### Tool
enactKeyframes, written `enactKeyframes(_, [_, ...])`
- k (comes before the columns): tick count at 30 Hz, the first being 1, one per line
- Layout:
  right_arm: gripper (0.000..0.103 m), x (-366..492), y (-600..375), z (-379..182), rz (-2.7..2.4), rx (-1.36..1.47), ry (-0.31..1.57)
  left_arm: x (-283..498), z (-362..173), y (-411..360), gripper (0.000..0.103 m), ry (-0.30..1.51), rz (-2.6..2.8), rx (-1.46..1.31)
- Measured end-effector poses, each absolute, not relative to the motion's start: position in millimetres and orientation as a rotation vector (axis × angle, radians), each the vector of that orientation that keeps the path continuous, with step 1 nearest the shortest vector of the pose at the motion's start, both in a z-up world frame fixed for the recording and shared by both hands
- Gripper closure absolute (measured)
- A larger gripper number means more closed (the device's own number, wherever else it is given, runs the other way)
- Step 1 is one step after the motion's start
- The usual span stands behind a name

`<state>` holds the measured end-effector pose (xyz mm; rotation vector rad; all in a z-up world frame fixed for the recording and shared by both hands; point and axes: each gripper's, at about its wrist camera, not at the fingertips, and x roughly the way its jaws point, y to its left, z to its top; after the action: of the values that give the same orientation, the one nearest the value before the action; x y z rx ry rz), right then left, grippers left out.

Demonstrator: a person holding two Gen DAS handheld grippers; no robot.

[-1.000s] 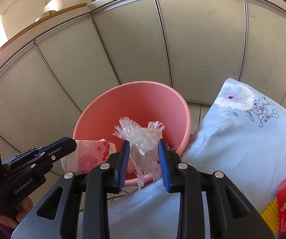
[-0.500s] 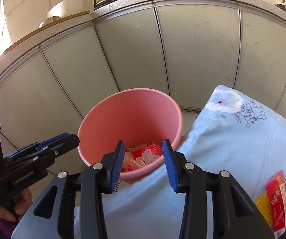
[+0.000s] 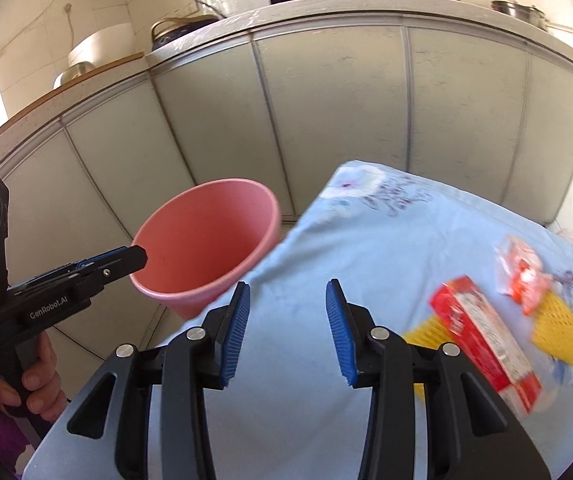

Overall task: Collect trash
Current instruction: 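Move both open tools back over the yellow foam net sleeves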

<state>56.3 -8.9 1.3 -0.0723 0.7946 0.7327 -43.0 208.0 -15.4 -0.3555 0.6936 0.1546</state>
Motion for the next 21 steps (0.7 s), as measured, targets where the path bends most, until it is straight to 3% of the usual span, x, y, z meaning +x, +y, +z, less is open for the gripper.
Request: enactKeyframes(21, [0.063, 47, -152, -15, 0.437, 0.031, 0.759, -7, -22, 104, 0.073, 0.818, -0.088, -0.315])
